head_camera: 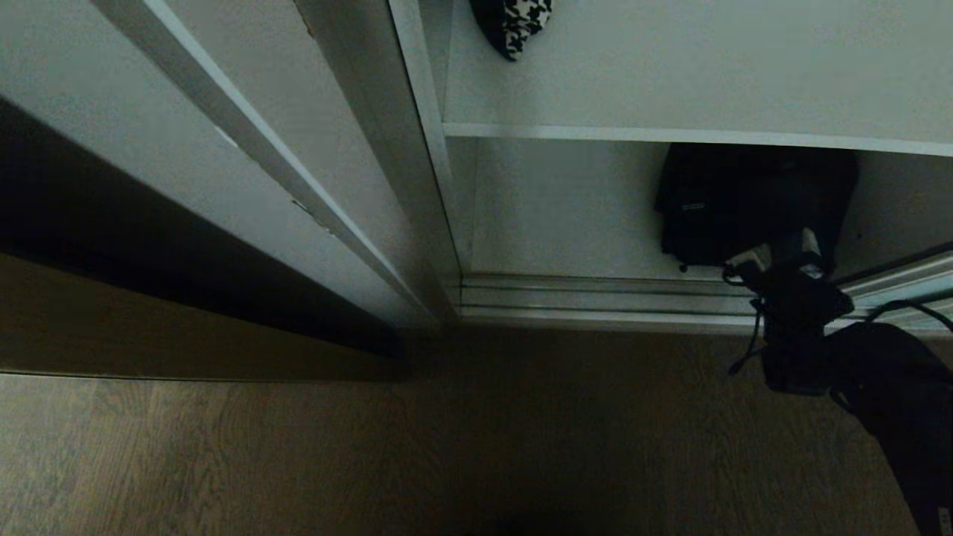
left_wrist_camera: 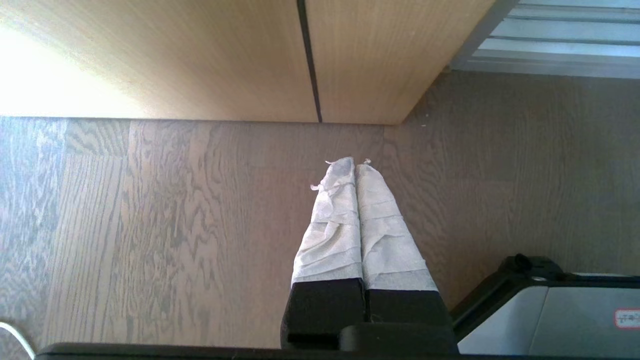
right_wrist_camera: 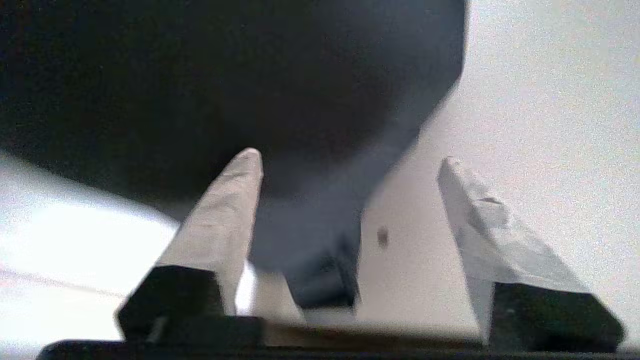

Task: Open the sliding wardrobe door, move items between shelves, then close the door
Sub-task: Place the bag on the higher shelf

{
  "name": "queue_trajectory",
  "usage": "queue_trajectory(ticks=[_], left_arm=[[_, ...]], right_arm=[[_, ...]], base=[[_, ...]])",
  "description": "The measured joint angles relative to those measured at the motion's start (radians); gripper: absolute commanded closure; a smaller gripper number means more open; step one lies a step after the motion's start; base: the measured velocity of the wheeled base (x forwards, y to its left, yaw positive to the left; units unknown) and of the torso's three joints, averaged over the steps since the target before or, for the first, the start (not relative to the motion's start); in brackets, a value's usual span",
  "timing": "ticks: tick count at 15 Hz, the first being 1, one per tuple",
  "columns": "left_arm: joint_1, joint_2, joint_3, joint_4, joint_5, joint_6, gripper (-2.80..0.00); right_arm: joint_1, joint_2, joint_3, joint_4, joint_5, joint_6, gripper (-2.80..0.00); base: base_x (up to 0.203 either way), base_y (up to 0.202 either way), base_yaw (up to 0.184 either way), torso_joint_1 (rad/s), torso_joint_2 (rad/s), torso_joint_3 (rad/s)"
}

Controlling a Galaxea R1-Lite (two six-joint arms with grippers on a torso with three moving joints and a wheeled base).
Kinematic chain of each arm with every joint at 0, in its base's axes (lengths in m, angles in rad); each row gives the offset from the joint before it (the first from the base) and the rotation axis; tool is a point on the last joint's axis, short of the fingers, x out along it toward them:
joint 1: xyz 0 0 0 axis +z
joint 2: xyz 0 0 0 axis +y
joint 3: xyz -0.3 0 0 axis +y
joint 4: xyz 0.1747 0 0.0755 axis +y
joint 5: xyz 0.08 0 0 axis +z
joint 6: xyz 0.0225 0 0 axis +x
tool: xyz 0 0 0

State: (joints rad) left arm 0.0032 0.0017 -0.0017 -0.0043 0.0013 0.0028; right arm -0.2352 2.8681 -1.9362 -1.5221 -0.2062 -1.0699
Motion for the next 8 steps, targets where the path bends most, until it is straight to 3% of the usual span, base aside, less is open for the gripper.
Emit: queue_trajectory(ticks=[4, 8], left_arm=[[0.000, 0.000, 0.000, 0.000, 0.000, 0.000, 0.00], [0.000, 0.000, 0.000, 0.000, 0.000, 0.000, 0.00]], right_arm=[[-0.031, 0.036, 0.003, 0.043, -0.013, -0.016, -2.80], [-0.054, 0.043, 0.002, 0.106, -0.116, 0.037, -2.80]], base=[[0.000, 0.000, 0.000, 0.000, 0.00, 0.000], [0.000, 0.000, 0.000, 0.000, 0.00, 0.000]])
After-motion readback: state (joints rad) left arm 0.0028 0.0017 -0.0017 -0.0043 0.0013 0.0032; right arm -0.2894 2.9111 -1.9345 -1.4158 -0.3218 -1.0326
